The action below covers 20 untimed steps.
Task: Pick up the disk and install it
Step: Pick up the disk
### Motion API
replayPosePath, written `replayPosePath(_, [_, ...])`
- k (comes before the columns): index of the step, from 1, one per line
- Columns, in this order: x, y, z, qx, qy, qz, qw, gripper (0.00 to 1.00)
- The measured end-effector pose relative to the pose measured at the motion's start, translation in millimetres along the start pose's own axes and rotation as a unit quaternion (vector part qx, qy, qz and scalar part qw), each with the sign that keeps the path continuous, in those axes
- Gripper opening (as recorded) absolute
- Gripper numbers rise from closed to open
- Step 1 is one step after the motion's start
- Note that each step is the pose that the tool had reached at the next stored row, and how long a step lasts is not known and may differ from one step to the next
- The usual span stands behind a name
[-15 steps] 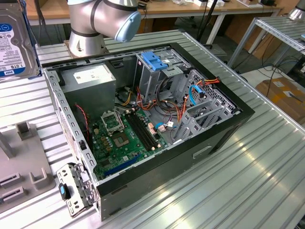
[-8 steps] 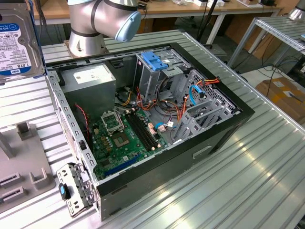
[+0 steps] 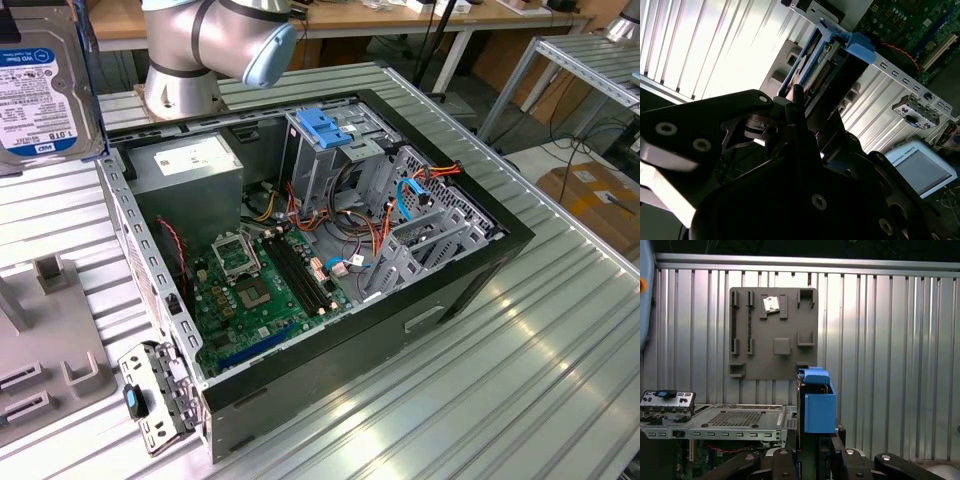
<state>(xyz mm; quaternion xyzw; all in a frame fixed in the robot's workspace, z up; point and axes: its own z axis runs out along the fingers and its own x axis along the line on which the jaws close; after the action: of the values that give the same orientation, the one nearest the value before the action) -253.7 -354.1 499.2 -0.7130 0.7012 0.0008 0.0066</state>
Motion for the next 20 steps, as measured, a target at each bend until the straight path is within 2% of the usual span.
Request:
replayPosePath(8, [0.2,-13.1,0.1,0.0000,0.0000,0.000,1.00000,0.35])
replayPosePath(20, [0.6,-37.5,0.3,0.0000,0.0000,0.000,1.00000,0.35])
